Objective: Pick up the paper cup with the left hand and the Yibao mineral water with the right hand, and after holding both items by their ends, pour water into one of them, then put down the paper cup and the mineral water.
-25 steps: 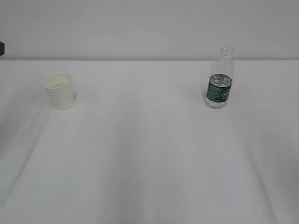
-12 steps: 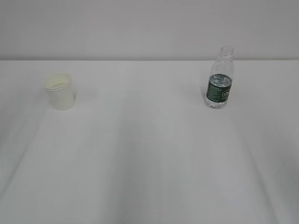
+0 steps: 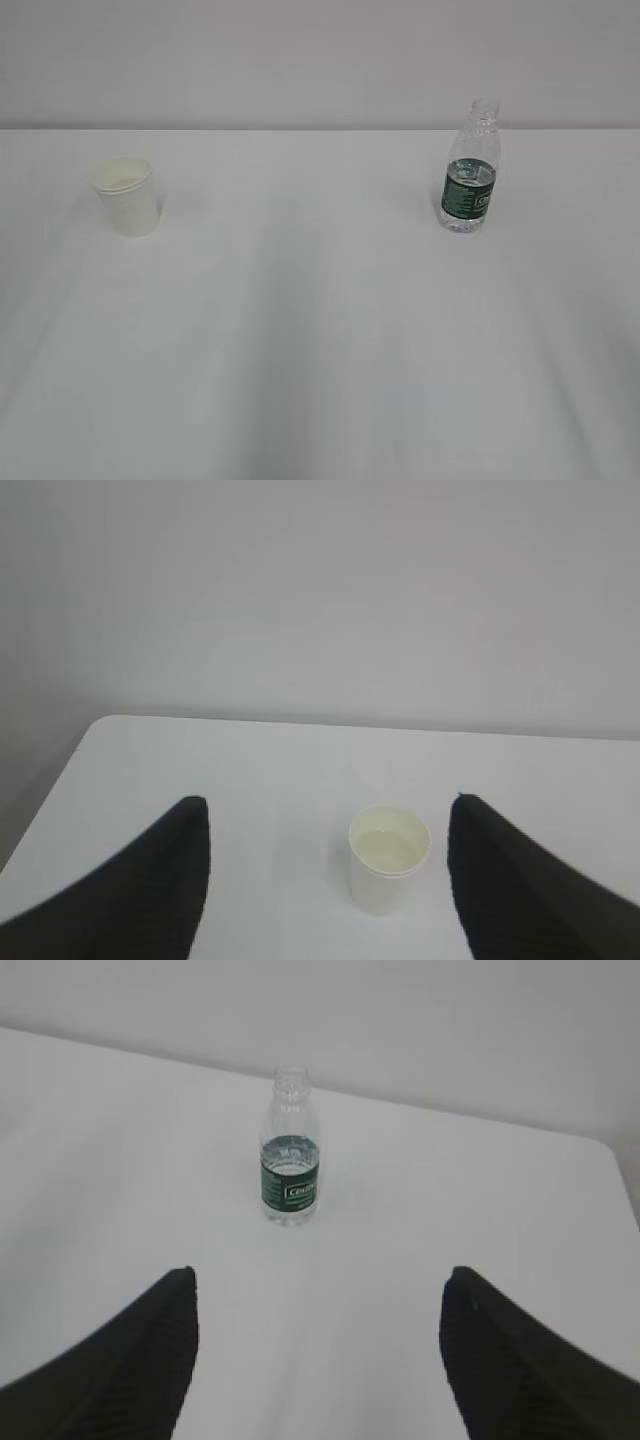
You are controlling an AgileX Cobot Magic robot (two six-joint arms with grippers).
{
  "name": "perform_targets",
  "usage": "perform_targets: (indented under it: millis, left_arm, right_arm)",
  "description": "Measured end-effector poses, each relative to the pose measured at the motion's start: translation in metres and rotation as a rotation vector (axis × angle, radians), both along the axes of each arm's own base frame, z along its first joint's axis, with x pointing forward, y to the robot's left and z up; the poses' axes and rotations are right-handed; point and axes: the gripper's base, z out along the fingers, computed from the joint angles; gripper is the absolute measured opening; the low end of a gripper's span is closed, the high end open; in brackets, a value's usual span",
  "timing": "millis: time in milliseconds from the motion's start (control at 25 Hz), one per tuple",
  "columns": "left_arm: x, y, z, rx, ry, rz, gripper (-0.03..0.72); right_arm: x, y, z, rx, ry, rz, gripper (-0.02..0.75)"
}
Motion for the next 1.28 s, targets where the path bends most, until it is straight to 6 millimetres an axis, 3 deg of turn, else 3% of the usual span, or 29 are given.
perform_targets:
  millis: [240, 600, 920, 1280]
  left_arm:
    - [-0.028, 0.003, 0.009, -0.025, 0.005, 0.023, 0.529]
    - [-0.102, 0.007, 0.024, -0.051, -0.025, 0.044, 0.520]
    - [-0.159, 0.009, 0.018, -0.012, -0.005, 0.033, 0.518]
    - [-0.202, 0.012, 0.001, 0.026, 0.059, 0.031, 0.492]
  right_arm:
    - [-0.029, -0.002, 0.005, 0.009, -0.057, 0.007, 0.571]
    - [-0.066, -0.004, 0.002, 0.031, -0.094, 0.008, 0.571]
    - [-0.094, -0.006, -0.006, 0.059, -0.093, 0.005, 0.571]
    - [-0.119, -0.008, -0.020, 0.047, -0.053, 0.006, 0.559]
